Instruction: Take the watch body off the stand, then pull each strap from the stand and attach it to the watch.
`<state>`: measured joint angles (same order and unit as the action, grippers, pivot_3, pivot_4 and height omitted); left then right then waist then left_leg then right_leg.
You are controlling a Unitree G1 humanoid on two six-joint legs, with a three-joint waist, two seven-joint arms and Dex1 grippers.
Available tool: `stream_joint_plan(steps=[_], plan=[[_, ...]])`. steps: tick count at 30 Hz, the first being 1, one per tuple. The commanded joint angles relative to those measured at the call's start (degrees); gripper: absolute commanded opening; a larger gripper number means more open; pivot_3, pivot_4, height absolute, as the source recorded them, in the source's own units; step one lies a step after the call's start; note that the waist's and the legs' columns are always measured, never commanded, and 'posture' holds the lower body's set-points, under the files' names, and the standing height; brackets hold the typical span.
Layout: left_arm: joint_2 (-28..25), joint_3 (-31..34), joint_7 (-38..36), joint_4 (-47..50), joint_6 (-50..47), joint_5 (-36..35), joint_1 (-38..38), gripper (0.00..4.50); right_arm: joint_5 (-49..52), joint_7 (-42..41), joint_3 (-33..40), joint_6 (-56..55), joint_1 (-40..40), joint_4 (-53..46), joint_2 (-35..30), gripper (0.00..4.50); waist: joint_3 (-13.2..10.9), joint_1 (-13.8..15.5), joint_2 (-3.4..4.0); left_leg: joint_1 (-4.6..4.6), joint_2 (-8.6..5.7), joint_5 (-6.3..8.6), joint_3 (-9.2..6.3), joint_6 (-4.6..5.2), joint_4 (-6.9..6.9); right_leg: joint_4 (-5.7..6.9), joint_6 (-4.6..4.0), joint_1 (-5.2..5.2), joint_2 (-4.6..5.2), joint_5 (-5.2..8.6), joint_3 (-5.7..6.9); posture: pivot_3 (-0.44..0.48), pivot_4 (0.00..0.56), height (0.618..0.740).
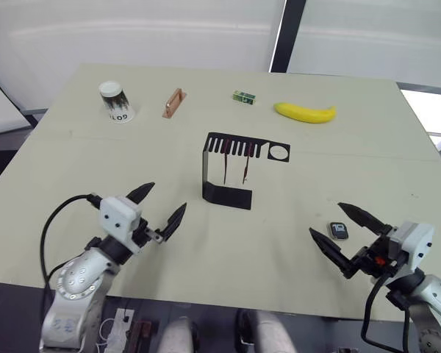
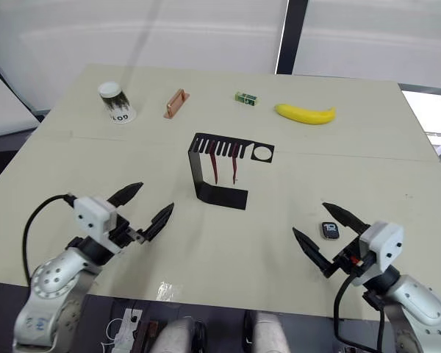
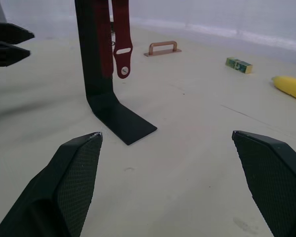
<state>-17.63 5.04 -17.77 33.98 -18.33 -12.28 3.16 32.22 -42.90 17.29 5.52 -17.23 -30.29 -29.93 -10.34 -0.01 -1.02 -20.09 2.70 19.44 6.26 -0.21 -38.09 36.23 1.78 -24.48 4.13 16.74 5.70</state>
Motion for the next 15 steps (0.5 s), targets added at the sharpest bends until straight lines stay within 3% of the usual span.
stream_joint_plan(steps=[1, 7, 15], plan=[[2.72, -3.75, 6.1, 0.08, -1.18, 5.57, -3.52, 4.5, 0.4, -0.67, -1.56, 0.67, 1.77, -1.66, -0.93, 4.46, 0.01, -0.03, 0.0, 0.01, 0.02, 0.0, 0.0, 0.0, 0.0, 0.01, 0.0, 0.0, -0.02, 0.0, 0.0, 0.0, 0.15, 0.74], [8.79, -8.97, 10.77, -6.84, -0.5, 10.28, -10.1, 4.5, -0.86, 2.09, -6.0, 3.35, 5.89, -3.09, -0.4, 4.46, 0.03, 0.0, -0.05, 0.0, 0.02, -0.05, 0.0, -0.02, -0.04, 0.05, 0.0, -0.01, -0.04, 0.0, 0.02, 0.0, 0.15, 0.74], [11.44, -10.1, 13.23, -13.69, 3.0, 13.6, -14.85, 4.5, -1.49, 3.34, -8.16, 4.9, 6.09, -4.91, -0.36, 4.46, 0.04, 0.13, -0.06, -0.04, 0.02, -0.12, -0.02, -0.01, -0.09, 0.05, 0.0, -0.02, -0.02, 0.0, 0.05, 0.0, 0.15, 0.74]])
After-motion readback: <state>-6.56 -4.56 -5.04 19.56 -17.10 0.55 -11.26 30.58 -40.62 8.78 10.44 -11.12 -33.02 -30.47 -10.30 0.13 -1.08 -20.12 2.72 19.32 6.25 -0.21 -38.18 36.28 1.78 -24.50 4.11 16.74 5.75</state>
